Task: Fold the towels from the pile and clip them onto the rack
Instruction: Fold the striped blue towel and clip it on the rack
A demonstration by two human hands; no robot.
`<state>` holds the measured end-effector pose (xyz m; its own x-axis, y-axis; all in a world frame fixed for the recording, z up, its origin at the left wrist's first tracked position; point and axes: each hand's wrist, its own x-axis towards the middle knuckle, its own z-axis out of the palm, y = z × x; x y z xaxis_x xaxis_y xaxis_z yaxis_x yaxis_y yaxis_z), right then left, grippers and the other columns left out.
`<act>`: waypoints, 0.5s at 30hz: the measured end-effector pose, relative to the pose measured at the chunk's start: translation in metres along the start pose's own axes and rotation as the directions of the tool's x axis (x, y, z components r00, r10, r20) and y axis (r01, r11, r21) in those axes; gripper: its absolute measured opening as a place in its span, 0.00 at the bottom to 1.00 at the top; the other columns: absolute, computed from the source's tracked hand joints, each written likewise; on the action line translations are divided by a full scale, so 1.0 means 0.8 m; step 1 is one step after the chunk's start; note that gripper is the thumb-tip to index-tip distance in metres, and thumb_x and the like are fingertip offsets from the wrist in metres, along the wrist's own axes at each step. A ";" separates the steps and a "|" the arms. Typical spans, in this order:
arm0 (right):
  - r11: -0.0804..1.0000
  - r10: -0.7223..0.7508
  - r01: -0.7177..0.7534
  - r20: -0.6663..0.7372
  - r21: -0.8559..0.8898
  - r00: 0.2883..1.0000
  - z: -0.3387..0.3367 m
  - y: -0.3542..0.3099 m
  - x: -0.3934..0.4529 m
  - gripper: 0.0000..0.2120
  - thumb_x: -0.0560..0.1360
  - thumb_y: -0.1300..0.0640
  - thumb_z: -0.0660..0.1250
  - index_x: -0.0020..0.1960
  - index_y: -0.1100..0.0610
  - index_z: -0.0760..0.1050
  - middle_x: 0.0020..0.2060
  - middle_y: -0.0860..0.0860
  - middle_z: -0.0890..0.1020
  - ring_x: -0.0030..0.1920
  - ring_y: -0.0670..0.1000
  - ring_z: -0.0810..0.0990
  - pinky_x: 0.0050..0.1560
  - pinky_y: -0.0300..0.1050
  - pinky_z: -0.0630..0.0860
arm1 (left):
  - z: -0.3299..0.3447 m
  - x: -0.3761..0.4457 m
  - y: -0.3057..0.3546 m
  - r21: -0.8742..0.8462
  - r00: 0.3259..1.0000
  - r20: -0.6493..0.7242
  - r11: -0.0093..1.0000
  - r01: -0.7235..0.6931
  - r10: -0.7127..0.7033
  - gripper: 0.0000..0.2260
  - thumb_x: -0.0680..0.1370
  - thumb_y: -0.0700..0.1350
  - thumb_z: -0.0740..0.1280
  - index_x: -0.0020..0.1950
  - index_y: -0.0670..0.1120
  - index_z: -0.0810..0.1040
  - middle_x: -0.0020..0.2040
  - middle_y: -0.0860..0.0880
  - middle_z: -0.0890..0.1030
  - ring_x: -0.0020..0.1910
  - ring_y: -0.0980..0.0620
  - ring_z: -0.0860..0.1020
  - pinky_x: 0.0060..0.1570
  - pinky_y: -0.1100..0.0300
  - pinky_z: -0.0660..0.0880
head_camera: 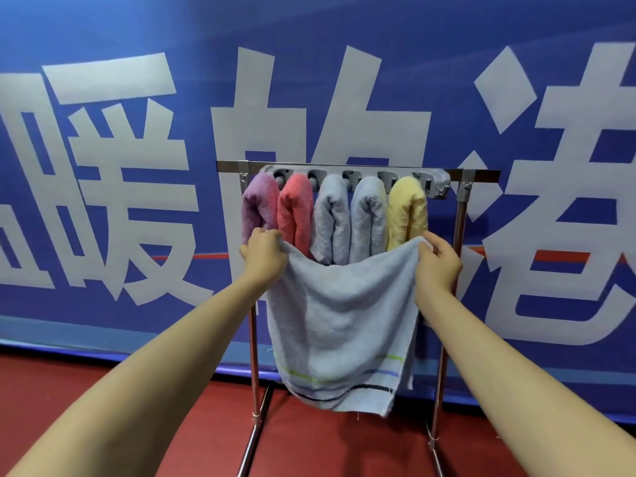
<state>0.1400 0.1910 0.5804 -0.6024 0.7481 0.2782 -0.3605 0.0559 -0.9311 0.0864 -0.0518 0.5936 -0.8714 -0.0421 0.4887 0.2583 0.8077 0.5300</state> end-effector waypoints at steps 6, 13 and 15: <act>0.997 -0.026 0.019 -0.095 -0.073 0.995 0.006 0.004 0.011 0.18 0.76 0.70 0.55 0.49 0.57 0.81 0.59 0.56 0.76 0.58 0.53 0.73 0.61 0.43 0.68 | -0.001 0.004 -0.008 -0.090 0.996 -0.036 0.993 0.073 -0.077 0.15 0.73 0.31 0.56 0.54 0.39 0.78 0.56 0.38 0.73 0.58 0.38 0.70 0.61 0.45 0.68; 0.852 -0.146 0.153 0.053 -0.501 0.988 -0.004 0.012 0.011 0.17 0.74 0.70 0.58 0.59 0.63 0.77 0.60 0.59 0.67 0.56 0.60 0.70 0.66 0.46 0.60 | -0.001 0.005 -0.013 0.052 0.990 0.042 0.990 0.131 -0.133 0.11 0.73 0.32 0.57 0.52 0.37 0.75 0.57 0.38 0.68 0.57 0.36 0.69 0.59 0.47 0.67; 0.772 -0.130 0.182 0.129 -0.609 0.983 -0.006 0.017 0.012 0.18 0.72 0.69 0.59 0.61 0.62 0.76 0.61 0.59 0.65 0.56 0.62 0.67 0.67 0.52 0.61 | -0.001 0.006 -0.014 0.114 0.984 0.088 0.983 0.145 -0.155 0.08 0.73 0.34 0.59 0.51 0.37 0.74 0.58 0.37 0.67 0.56 0.36 0.68 0.59 0.48 0.68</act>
<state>0.1327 0.2019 0.5691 -0.6375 0.6428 0.4247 0.0463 0.5822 -0.8117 0.0795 -0.0612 0.5905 -0.9343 -0.1145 0.3375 0.0805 0.8546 0.5129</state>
